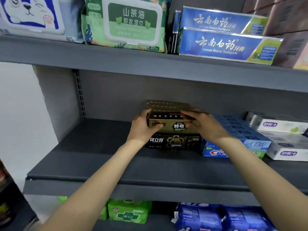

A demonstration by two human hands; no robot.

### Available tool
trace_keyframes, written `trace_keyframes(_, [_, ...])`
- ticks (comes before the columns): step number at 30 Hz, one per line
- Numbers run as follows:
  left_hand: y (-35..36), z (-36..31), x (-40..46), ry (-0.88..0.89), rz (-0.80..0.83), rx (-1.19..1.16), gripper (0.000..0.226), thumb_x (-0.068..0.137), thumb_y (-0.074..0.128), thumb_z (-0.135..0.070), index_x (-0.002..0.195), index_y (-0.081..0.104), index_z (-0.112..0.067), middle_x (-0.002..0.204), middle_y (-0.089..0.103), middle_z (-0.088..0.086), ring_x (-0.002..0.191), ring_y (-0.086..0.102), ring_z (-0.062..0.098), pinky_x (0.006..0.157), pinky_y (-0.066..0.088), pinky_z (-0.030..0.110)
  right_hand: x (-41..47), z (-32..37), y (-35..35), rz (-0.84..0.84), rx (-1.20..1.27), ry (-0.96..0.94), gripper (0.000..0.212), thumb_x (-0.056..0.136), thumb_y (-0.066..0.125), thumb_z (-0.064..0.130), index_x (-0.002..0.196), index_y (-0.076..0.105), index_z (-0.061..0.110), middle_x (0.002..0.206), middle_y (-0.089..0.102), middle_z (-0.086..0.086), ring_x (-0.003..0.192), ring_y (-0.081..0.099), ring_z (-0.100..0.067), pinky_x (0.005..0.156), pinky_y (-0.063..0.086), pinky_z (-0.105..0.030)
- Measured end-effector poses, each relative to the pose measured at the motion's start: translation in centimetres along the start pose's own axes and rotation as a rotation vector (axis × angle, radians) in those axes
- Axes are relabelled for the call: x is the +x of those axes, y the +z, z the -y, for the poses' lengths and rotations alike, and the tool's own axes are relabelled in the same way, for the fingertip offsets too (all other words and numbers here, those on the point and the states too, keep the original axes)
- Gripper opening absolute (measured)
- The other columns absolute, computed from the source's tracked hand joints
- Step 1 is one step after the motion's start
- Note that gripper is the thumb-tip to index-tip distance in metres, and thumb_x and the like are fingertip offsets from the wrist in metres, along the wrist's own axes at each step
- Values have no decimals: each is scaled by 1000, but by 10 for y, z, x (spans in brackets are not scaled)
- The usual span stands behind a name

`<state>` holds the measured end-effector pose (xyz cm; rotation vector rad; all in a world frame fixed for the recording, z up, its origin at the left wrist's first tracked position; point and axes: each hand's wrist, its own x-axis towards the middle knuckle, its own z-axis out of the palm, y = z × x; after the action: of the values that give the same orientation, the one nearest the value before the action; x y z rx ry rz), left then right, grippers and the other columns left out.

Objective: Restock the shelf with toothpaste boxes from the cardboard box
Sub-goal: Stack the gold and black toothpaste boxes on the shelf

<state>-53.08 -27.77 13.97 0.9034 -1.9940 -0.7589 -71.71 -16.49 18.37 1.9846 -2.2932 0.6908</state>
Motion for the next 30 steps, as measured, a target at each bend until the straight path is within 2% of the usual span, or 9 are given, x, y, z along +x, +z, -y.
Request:
trace_keyframes(4, [-5,-6,-2,20,-31,1,58,83,70,-22,136,46,-20,132,56,4,125,49,22,103,36,26,2,5,1,-3,31,22,47,91,58,19,137,48,23,144,45,2,131,43,-19,109,31,-27])
trace_keyframes(6, [-6,-10,-3,17,-25,50,52,85,68,-21,134,50,-21,129,57,6,121,52,23,100,38,25,3,7,6,-9,26,35,45,90,60,18,134,51,23,143,45,0,129,46,-22,109,34,-31])
trace_keyframes(9, [-2,-16,-6,-5,29,174,50,87,64,-24,134,48,-24,131,54,9,119,53,27,100,42,34,0,11,10,-47,-71,89,46,91,59,22,135,49,29,146,39,4,127,47,-23,105,39,-38])
trace_keyframes(13, [-6,-32,-23,-38,69,474,53,91,57,-23,140,37,-26,141,34,9,127,40,29,100,40,42,-15,24,8,-79,-117,147,48,91,58,21,137,46,26,150,30,3,133,39,-23,106,38,-39])
trace_keyframes(15, [-13,-43,-41,65,-5,684,50,91,53,-21,138,37,-21,140,34,9,128,35,28,100,35,40,-32,33,7,-111,-97,114,44,91,57,20,134,50,21,146,35,-1,131,41,-25,104,40,-39])
trace_keyframes(18, [-23,-61,-75,235,-83,838,42,89,51,-20,131,44,-16,132,46,8,120,43,27,95,36,38,-69,53,9,-134,-121,50,38,90,56,20,128,55,18,137,46,-3,122,49,-27,95,46,-39])
trace_keyframes(21, [-36,-76,-122,260,-24,789,32,93,47,-24,124,49,-19,121,57,3,113,50,25,90,37,37,-115,79,17,-103,-96,-18,33,91,54,18,124,58,17,123,55,-7,115,51,-26,91,47,-39])
trace_keyframes(24, [-52,-78,-183,151,83,616,29,92,50,-25,120,56,-22,115,62,1,109,56,23,89,42,36,-163,107,32,-20,-13,-50,30,90,53,14,120,59,13,115,56,-9,110,53,-27,88,47,-39])
trace_keyframes(30, [-83,-44,-311,-85,135,495,21,88,55,-22,107,64,-19,102,71,2,98,64,25,82,51,38,-252,173,81,111,159,-61,29,89,51,14,114,65,17,111,64,-10,103,59,-29,87,48,-39])
